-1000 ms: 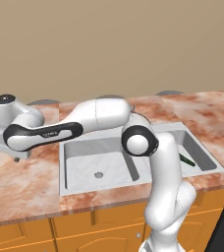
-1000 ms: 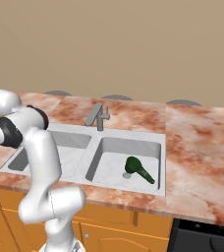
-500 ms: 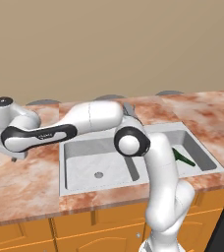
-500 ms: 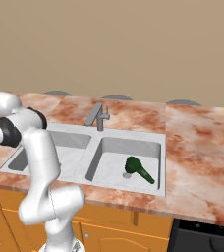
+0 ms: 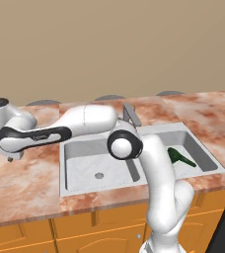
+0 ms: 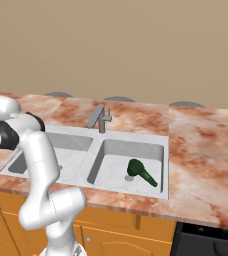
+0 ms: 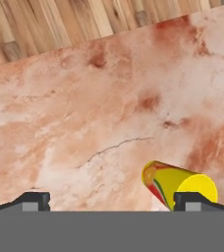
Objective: Move any existing items from the left basin to the right basin for drying. Then move the cup from the counter to the left basin of the sink for washing.
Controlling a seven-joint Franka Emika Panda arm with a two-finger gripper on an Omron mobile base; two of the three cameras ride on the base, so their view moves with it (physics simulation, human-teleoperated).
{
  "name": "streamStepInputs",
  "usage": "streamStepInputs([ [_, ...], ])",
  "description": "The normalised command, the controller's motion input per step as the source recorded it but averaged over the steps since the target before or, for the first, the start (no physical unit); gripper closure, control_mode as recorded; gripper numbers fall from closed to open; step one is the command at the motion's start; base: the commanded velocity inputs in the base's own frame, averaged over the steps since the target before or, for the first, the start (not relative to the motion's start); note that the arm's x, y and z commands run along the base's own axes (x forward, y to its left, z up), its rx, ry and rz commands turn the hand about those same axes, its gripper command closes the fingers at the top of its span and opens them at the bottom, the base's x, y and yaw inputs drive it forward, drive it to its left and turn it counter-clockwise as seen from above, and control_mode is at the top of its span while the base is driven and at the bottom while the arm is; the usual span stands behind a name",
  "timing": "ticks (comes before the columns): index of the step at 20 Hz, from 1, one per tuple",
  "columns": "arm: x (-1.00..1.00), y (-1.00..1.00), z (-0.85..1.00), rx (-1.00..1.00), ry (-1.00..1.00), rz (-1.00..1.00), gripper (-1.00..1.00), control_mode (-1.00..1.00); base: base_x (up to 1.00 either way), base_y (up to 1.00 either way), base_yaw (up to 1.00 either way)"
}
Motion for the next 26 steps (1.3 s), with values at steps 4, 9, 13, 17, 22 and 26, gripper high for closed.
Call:
streamStepInputs([
  [4, 0.08, 0.18, -0.26, 0.0, 0.0, 0.0, -1.0, -1.0, 0.0, 0.0, 0.0],
  [9, 0.09, 0.16, -0.21, 0.0, 0.0, 0.0, -1.0, -1.0, 0.0, 0.0, 0.0],
  [13, 0.19, 0.16, -0.19, 0.0, 0.0, 0.0, -1.0, -1.0, 0.0, 0.0, 0.0],
  [17, 0.24, 0.13, -0.1, 0.0, 0.0, 0.0, -1.0, -1.0, 0.0, 0.0, 0.0],
  [22, 0.16, 0.07, -0.15, 0.0, 0.0, 0.0, -1.0, -1.0, 0.0, 0.0, 0.0],
  [26, 0.13, 0.07, -0.15, 0.0, -0.01, 0.0, -1.0, -1.0, 0.0, 0.0, 0.0],
])
